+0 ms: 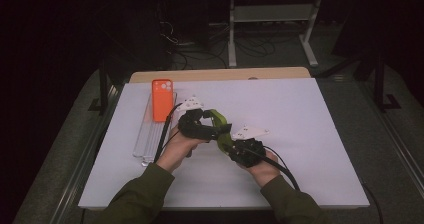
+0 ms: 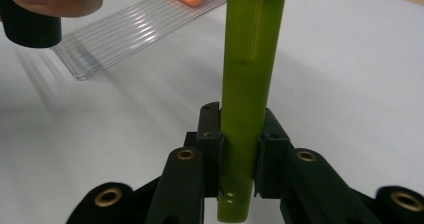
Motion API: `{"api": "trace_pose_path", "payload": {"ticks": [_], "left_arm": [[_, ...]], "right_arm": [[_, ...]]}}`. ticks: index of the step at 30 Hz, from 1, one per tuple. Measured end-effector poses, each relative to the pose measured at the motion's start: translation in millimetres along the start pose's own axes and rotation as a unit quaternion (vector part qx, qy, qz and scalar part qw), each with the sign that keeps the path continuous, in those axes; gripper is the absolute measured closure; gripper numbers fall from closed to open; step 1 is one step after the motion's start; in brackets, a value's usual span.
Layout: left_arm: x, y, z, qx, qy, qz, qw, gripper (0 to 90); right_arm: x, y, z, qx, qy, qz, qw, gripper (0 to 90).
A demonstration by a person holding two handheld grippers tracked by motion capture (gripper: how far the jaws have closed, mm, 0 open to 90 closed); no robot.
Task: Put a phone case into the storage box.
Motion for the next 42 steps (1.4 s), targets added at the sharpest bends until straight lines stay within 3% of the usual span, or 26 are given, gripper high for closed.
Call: {"api": "trace_pose_path", "payload": {"ticks": [5,12,22,26,29,31,34,38,40,42], "left_arm": [[0.4,1.8,-3.3,0.005,0.016,0.008,0.9998,14.3],[0.5,1.4,-2.0,0.015,0.020,0.006,0.9997,14.5],[1.7,-1.8,0.7,0.028,0.023,0.003,0.9993,14.5],[2.1,-3.6,2.2,0.031,0.026,0.007,0.9992,14.6],[2.6,-4.0,2.1,0.032,0.025,0.004,0.9992,14.6],[3.2,-4.6,1.5,0.033,0.025,0.005,0.9991,14.6],[3.9,-5.5,1.3,0.034,0.028,0.008,0.9990,14.6],[4.8,-6.0,0.0,0.035,0.029,0.006,0.9990,14.7],[5.2,-6.2,-0.5,0.034,0.033,0.008,0.9988,14.7],[5.4,-5.5,-1.4,0.034,0.030,0.005,0.9990,14.7]], "right_arm": [[0.7,-0.6,-0.4,0.010,-0.006,-0.003,0.9999,62.6],[2.1,-5.7,-6.5,0.021,-0.010,-0.011,0.9997,43.7],[-4.7,-13.3,-24.4,0.012,-0.028,0.024,0.9993,12.7],[-11.4,-18.8,-35.5,-0.010,-0.035,0.033,0.9988,10.7],[-16.8,-23.5,-43.2,-0.017,-0.025,0.029,0.9991,6.8],[-21.7,-26.9,-50.7,-0.023,-0.039,0.028,0.9986,4.0],[-29.1,-31.1,-57.6,-0.022,-0.040,0.026,0.9986,1.4],[-37.8,-36.2,-65.3,-0.026,-0.029,0.020,0.9990,0.8],[-41.2,-39.7,-68.3,-0.027,-0.010,0.011,0.9995,0.8],[-45.0,-42.8,-72.8,-0.030,-0.016,0.012,0.9994,0.8]]}}
Point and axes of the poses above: each handheld gripper's, and its own axes: y roughly forward along the jaws, x roughly out of its top, z roughly to its left, the point moved 3 cm from there along y, roughly forward along the jaws, and after that the axes turned 7 degrees about -x, right-handed, at the moved point
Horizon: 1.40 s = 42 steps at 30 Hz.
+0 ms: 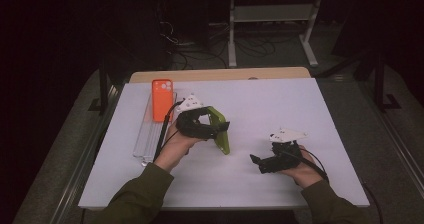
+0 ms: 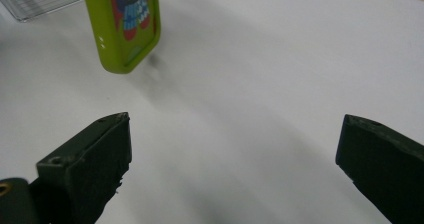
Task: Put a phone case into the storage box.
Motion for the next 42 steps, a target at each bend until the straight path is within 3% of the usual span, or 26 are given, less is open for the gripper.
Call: {"api": "trace_pose_path", "payload": {"ticks": [6,14,19,22,33,42], "left_arm": [[1.4,-1.3,1.1,0.006,-0.001,0.003,1.0000,14.7],[13.3,-9.2,7.0,0.020,0.000,0.005,0.9998,14.7],[22.5,-12.3,8.8,0.024,0.004,0.007,0.9997,14.7],[28.9,-15.9,10.2,0.028,0.010,0.011,0.9995,14.7],[48.3,-27.7,16.1,0.035,0.027,0.015,0.9989,14.7],[58.6,-37.4,26.1,0.039,0.027,0.013,0.9988,14.7]], "right_arm": [[-12.4,-7.4,-7.8,-0.009,0.007,-0.007,0.9999,0.8],[-28.3,-11.8,-12.3,-0.001,0.004,0.009,1.0000,0.8],[-25.5,-13.8,-13.1,-0.001,0.015,0.004,0.9999,0.8],[-25.6,-14.8,-14.9,-0.004,0.007,-0.001,1.0000,0.8],[-23.8,-16.2,-14.2,-0.003,0.016,-0.002,0.9999,0.8],[-23.4,-15.8,-14.7,-0.003,0.008,-0.006,0.9999,0.8]]}}
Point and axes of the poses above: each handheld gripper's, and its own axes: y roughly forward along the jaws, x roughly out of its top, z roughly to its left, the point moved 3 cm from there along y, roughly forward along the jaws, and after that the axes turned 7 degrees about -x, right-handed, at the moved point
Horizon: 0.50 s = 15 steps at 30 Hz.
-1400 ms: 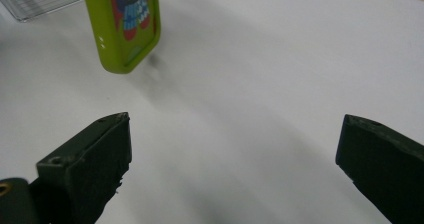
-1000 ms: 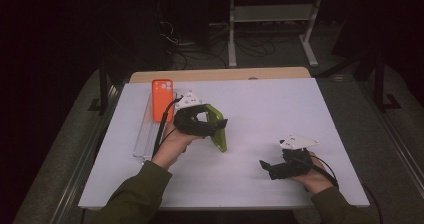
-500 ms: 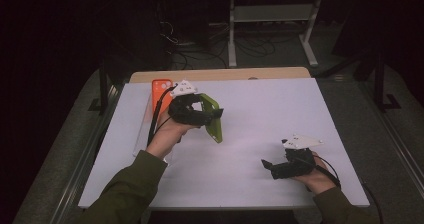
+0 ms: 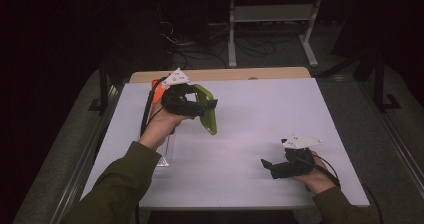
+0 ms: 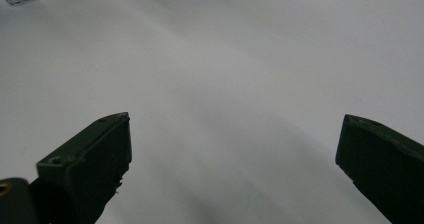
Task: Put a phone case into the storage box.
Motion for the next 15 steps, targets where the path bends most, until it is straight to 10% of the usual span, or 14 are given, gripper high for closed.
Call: {"api": "trace_pose_path", "payload": {"ticks": [15], "left_arm": [[17.6,-20.0,18.4,0.024,-0.001,-0.013,0.9996,14.7]], "right_arm": [[0.0,0.0,0.5,0.002,0.002,0.003,1.0000,0.8]]}}
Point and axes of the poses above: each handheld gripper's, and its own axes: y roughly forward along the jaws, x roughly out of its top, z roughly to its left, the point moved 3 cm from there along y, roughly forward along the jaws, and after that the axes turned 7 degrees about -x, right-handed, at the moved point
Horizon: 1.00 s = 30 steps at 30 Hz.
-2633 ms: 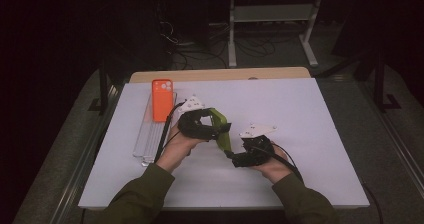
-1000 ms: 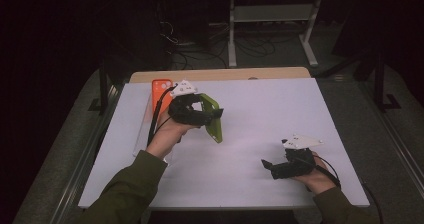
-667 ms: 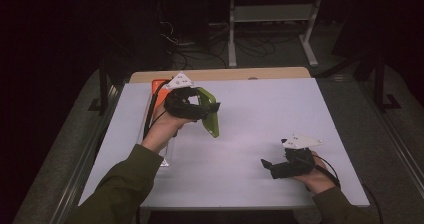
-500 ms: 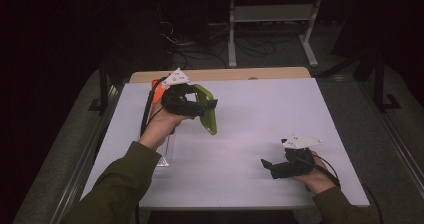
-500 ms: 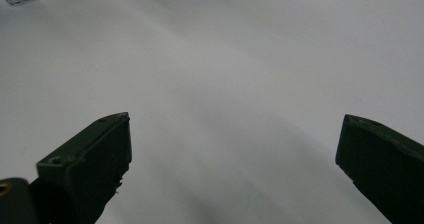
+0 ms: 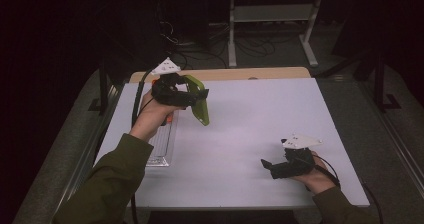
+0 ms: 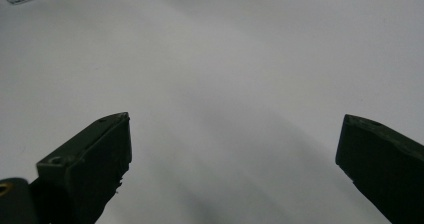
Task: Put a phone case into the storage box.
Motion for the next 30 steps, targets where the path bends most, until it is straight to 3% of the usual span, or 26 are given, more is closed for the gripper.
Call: {"api": "trace_pose_path", "payload": {"ticks": [12,20,24,30], "left_arm": [[16.3,-18.8,24.1,0.036,-0.005,-0.014,0.9993,14.7],[14.7,-27.6,43.8,0.071,-0.014,-0.011,0.9973,14.7],[12.4,-31.9,53.1,0.094,-0.015,-0.006,0.9954,14.7],[7.3,-36.7,64.5,0.134,-0.024,0.007,0.9906,14.7]], "right_arm": [[0.0,0.2,-0.2,0.000,0.000,-0.001,1.0000,0.8],[-0.1,0.0,-0.3,0.000,-0.002,-0.001,1.0000,0.8],[-0.1,-0.1,-0.5,-0.002,-0.003,-0.002,1.0000,0.8],[-0.2,-0.3,-0.4,-0.003,-0.001,-0.002,1.0000,0.8]]}}
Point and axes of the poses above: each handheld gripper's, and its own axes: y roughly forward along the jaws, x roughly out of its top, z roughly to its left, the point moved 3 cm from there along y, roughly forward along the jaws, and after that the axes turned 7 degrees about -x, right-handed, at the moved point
